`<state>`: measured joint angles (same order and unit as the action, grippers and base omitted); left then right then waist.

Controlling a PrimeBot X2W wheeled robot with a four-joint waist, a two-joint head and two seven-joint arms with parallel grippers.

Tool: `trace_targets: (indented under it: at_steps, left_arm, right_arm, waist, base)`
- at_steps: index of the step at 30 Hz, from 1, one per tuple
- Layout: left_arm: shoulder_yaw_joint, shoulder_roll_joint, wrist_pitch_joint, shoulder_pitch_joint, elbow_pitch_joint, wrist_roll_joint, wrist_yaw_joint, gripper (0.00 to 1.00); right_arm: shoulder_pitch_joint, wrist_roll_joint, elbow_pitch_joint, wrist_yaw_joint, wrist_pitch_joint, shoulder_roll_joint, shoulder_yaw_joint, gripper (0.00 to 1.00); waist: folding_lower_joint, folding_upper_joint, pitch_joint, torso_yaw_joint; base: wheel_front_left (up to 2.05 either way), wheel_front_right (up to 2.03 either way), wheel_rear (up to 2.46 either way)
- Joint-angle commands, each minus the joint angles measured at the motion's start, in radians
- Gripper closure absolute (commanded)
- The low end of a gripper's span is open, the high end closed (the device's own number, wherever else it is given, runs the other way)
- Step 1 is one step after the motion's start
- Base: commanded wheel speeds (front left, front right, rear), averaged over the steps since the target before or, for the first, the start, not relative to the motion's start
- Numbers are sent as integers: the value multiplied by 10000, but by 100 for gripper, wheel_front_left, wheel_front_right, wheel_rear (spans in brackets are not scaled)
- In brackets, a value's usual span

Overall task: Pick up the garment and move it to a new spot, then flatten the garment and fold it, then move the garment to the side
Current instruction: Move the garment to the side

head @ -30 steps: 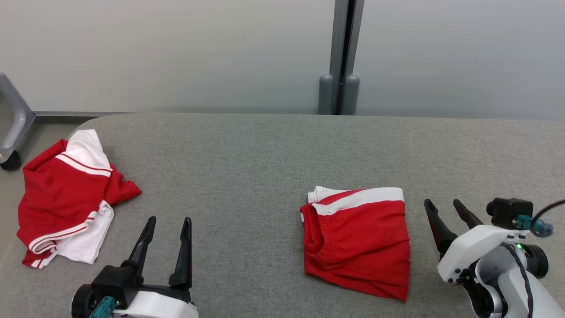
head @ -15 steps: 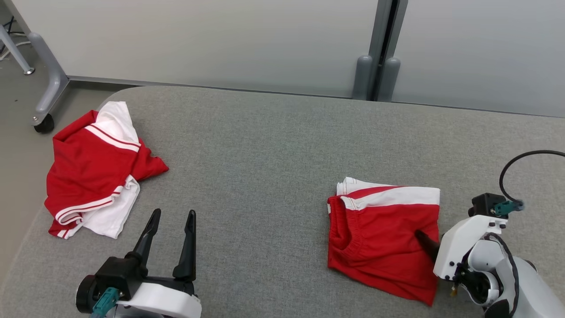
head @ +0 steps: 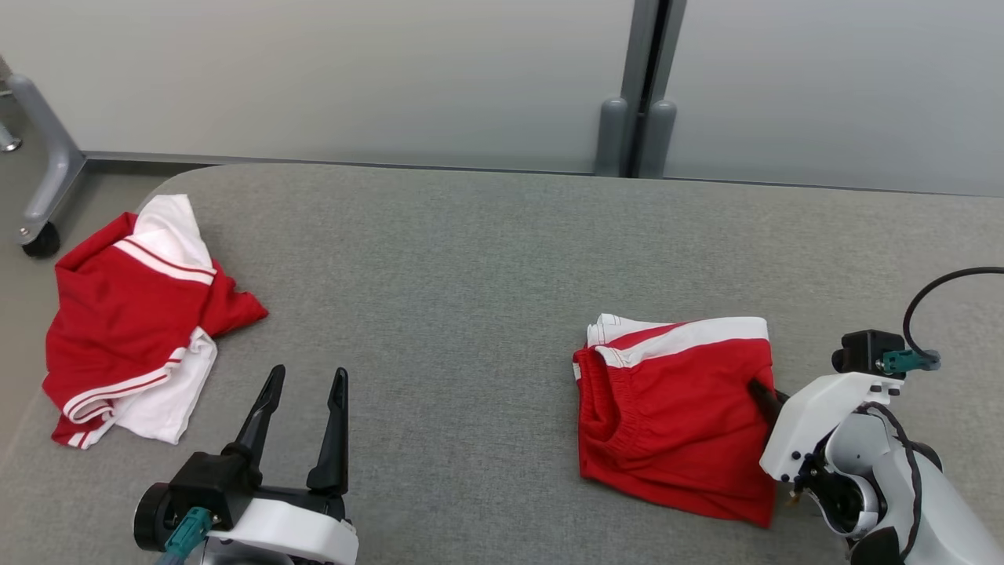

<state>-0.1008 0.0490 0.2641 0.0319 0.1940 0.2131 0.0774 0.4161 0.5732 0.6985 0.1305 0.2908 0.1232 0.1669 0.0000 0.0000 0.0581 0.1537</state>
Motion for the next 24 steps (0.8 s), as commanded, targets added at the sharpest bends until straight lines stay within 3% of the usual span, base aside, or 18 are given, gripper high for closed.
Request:
trace_targets:
  at_steps: [1,11,24]
  left_arm:
    - [-46,28,0,176,-74,-18,37,0]
    - [-454,37,2,208,-310,128,161,0]
    - [-987,34,0,803,-236,-12,283,0]
  right_arm:
    - [-43,87,-79,4,-210,162,29,100]
    - [-161,279,-429,4,-444,616,417,100]
    - [58,620,-1147,6,-718,932,652,100]
  waist:
    - [0,0,-97,-385]
    - [0,0,-259,-2092]
    - [0,0,321,-4190]
  base:
    - [0,0,0]
    - [0,0,0]
    - [0,0,0]
